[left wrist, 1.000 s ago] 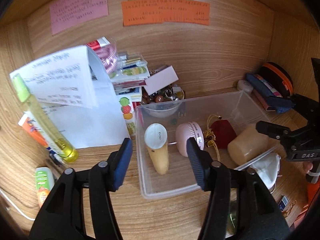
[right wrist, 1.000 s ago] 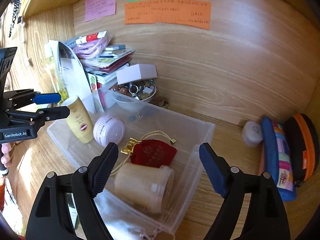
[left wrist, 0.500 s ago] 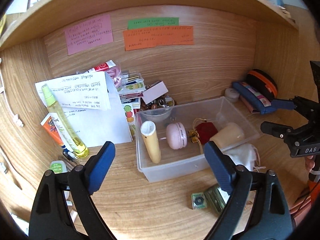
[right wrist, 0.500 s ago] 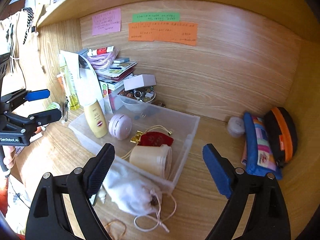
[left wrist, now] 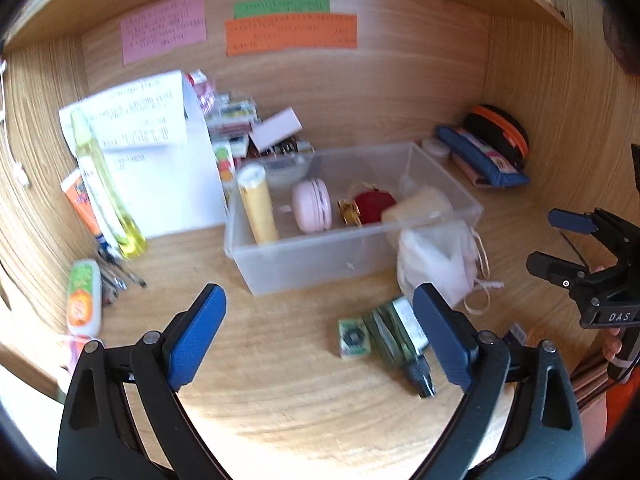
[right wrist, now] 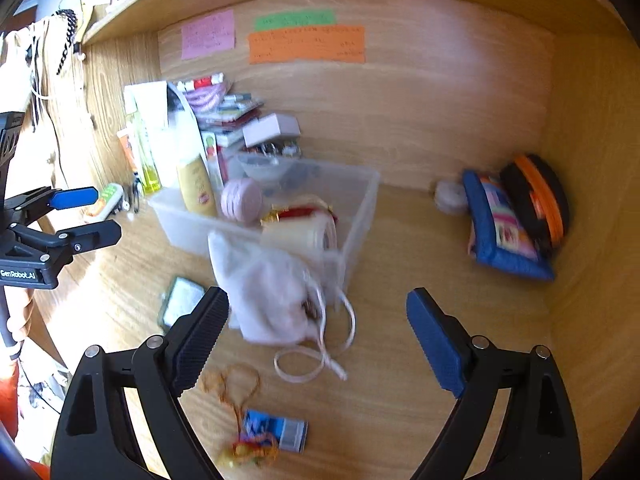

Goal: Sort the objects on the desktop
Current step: 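Withdraw both tools and move them toward the tasseled ornament and green jar, then grasp the gold tasseled ornament with the right tool while the left tool grasps the green jar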

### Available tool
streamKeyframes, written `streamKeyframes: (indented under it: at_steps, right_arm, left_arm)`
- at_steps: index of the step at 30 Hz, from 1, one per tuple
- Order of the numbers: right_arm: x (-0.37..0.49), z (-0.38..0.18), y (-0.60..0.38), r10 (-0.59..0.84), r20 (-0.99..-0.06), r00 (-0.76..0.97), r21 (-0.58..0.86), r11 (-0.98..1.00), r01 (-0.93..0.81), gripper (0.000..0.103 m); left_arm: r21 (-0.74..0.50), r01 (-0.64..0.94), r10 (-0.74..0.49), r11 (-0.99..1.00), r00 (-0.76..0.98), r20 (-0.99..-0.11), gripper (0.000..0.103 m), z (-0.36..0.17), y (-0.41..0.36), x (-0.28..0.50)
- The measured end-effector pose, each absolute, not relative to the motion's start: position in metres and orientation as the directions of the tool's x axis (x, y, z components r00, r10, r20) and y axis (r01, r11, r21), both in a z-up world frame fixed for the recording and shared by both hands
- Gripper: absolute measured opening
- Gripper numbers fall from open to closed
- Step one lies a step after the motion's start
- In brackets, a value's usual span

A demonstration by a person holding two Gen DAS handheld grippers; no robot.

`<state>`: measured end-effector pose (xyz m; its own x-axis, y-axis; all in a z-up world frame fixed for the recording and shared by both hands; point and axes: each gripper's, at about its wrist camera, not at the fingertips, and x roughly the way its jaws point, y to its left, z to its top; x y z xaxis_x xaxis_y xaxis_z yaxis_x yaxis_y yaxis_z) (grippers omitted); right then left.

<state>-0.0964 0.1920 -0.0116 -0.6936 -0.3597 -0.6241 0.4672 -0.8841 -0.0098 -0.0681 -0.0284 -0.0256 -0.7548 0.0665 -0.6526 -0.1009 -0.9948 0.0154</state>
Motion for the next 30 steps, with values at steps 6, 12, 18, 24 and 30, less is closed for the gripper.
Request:
streamKeyframes:
  at_steps: [6,12,18,24,30]
  right_arm:
    - [-0.071,-0.038,0.204,-0.328,-0.635,-0.7,-0.009,-0.902,0.431,0.089]
    - [-0.045,-0.058,0.213,-0.35,-0.635,-0.689,0.041,-0.906,0.422,0.085]
    - [-0.023,-0.075,0.211,-0.363,-0.667,-0.651,0.053,-0.894,0.445,0.062]
    - [-0.01,-0.086,0.202,-0.371,-0.683,-0.629,0.048,-0.882,0.469,0.046]
    - [-0.006,-0.091,0.193,-0.379,-0.695,-0.611,0.041,-0.87,0.492,0.036]
  left_arm:
    - [-0.009,-0.099,0.078,-0.995,-0.721,-0.688,0.095,-0.054,-0.015,-0.061]
    - [-0.031,-0.104,0.094,-0.994,-0.694,-0.714,0.095,-0.071,-0.004,-0.07]
    - [-0.034,-0.095,0.09,-0.995,-0.69,-0.718,0.096,-0.076,0.004,-0.084]
    - [-0.02,-0.092,0.078,-0.996,-0.685,-0.725,0.096,-0.082,0.013,-0.099]
    - [-0.001,-0.101,0.069,-0.995,-0.675,-0.734,0.091,-0.093,0.022,-0.106]
